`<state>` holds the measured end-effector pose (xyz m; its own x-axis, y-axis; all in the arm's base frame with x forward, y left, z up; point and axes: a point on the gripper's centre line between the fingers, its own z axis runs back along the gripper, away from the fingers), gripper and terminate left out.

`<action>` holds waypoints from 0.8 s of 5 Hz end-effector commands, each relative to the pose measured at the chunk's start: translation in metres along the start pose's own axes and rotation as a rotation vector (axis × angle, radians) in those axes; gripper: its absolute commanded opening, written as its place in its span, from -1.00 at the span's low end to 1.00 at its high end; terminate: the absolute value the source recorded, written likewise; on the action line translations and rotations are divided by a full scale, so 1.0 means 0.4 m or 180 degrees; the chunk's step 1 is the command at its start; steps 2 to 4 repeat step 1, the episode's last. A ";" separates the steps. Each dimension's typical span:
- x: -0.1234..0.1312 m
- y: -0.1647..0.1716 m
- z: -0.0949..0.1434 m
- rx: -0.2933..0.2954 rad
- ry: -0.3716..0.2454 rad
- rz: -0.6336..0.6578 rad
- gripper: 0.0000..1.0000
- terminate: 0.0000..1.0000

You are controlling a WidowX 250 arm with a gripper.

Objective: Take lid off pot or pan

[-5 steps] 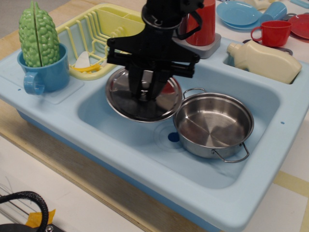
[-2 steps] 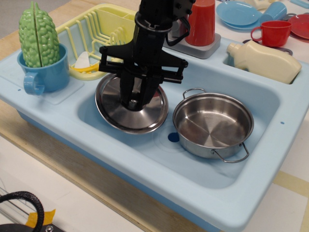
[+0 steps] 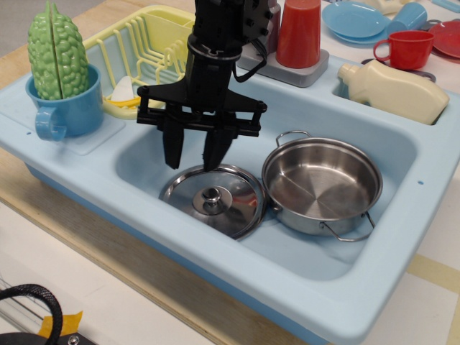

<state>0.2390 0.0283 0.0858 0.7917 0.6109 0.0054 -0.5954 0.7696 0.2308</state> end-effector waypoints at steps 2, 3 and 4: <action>0.009 0.005 0.013 -0.0035 -0.0054 0.0036 1.00 1.00; 0.009 0.005 0.013 -0.0035 -0.0054 0.0036 1.00 1.00; 0.009 0.005 0.013 -0.0035 -0.0054 0.0036 1.00 1.00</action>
